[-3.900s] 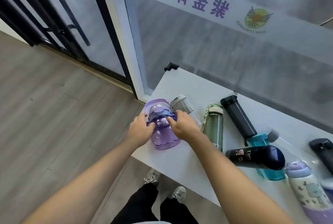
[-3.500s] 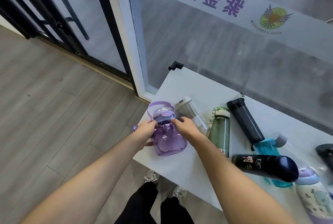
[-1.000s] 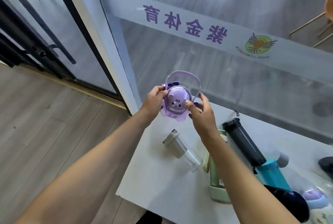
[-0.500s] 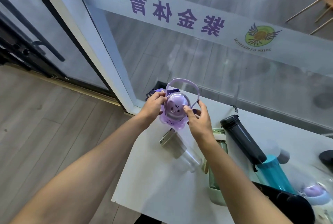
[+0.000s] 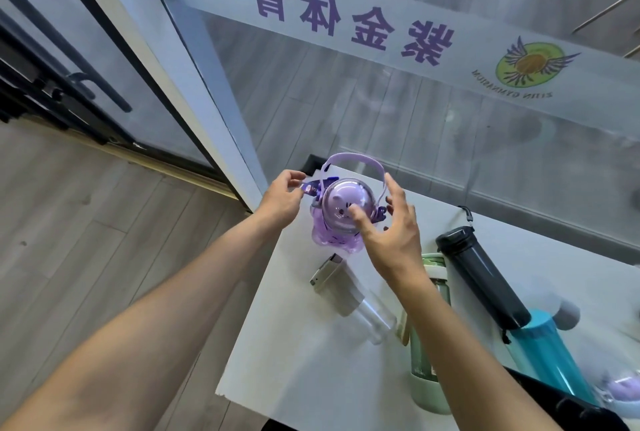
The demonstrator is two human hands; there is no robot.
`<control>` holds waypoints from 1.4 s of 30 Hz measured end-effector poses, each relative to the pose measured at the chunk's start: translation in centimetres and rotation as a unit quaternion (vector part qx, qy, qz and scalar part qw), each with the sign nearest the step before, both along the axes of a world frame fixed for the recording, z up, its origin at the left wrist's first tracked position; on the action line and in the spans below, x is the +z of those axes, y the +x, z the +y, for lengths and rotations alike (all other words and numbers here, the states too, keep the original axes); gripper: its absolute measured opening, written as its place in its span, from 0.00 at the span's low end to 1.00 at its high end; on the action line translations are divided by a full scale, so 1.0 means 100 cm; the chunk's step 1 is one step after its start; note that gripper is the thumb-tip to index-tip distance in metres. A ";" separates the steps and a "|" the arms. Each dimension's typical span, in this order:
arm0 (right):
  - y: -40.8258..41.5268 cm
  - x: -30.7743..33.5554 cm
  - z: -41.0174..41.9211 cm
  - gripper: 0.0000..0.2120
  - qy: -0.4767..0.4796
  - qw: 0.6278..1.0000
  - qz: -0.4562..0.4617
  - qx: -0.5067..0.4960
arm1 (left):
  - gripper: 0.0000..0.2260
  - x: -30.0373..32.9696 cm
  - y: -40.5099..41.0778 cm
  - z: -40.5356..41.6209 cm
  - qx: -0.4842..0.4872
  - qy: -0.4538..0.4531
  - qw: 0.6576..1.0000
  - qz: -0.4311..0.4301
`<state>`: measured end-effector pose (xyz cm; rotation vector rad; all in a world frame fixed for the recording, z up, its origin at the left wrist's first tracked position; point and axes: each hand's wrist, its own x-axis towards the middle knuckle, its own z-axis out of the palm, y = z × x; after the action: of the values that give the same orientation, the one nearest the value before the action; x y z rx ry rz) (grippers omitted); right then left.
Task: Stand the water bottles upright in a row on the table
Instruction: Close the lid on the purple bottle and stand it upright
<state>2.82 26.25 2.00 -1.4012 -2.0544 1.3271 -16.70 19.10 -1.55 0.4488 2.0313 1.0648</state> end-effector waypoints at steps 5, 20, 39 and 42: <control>-0.006 -0.007 -0.001 0.33 -0.005 0.999 -0.004 0.038 | 0.10 0.002 0.014 0.000 0.042 0.043 0.995 -0.082; -0.040 -0.019 0.032 0.31 -0.004 0.998 0.058 0.003 | 0.20 0.014 0.010 0.031 0.029 0.120 0.990 -0.063; 0.026 -0.046 -0.038 0.38 0.046 0.997 -0.054 0.031 | 0.18 -0.032 0.057 -0.084 -0.062 -0.024 0.998 -0.015; 0.047 -0.061 -0.065 0.37 0.001 0.990 -0.104 0.095 | 0.15 -0.044 0.084 -0.116 -0.064 -0.062 0.996 -0.017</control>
<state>7.48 19.75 -4.05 -1.4263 -2.3756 1.2978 -8.33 7.45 -5.96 0.4872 1.9974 0.8594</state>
